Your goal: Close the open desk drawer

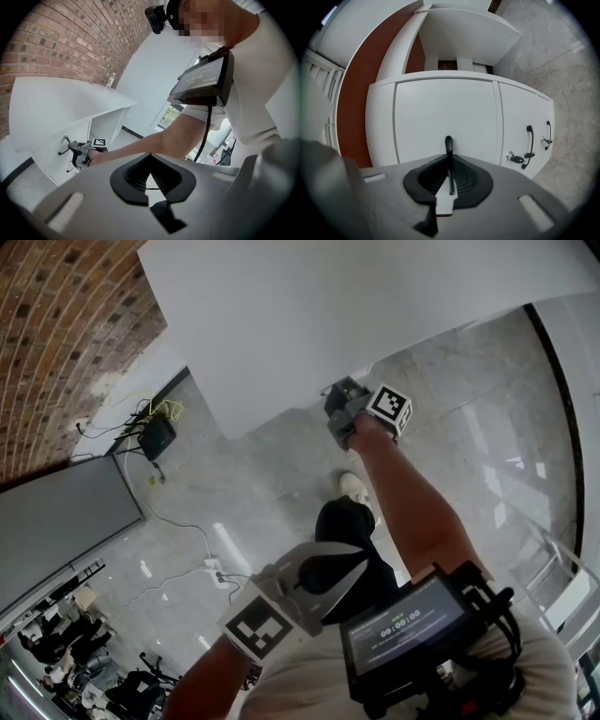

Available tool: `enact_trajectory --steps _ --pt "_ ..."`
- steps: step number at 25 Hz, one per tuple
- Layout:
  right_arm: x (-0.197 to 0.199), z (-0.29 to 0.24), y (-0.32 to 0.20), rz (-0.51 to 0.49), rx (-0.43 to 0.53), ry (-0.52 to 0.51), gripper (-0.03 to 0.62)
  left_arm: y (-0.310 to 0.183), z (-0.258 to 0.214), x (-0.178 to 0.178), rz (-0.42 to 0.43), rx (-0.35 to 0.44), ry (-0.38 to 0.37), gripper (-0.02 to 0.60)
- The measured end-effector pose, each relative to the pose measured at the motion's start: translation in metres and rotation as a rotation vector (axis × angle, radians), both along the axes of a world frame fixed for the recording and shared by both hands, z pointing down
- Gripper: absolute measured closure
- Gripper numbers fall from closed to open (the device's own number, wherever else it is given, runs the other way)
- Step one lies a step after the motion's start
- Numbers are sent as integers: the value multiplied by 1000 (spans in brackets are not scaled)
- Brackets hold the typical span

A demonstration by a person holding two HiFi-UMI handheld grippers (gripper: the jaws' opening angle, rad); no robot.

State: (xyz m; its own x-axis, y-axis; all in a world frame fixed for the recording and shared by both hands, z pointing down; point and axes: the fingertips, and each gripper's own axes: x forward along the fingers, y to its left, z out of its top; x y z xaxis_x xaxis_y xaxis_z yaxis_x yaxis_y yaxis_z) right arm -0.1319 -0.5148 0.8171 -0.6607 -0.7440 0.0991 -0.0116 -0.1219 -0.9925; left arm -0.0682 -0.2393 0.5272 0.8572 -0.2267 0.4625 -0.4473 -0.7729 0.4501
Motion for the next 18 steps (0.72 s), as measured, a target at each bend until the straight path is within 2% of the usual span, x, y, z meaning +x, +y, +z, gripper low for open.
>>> enact_trajectory --steps 3,6,11,18 --pt "-1 -1 0 -13 -12 41 568 3 -3 0 0 1 8 577" --pt "5 -2 4 -26 -13 94 520 8 -10 -2 1 7 16 577" --pt "27 -15 36 -59 -11 180 503 22 -32 -7 -22 4 57 577" --pt "53 -85 102 -119 33 280 503 55 -90 -14 -36 24 125 577"
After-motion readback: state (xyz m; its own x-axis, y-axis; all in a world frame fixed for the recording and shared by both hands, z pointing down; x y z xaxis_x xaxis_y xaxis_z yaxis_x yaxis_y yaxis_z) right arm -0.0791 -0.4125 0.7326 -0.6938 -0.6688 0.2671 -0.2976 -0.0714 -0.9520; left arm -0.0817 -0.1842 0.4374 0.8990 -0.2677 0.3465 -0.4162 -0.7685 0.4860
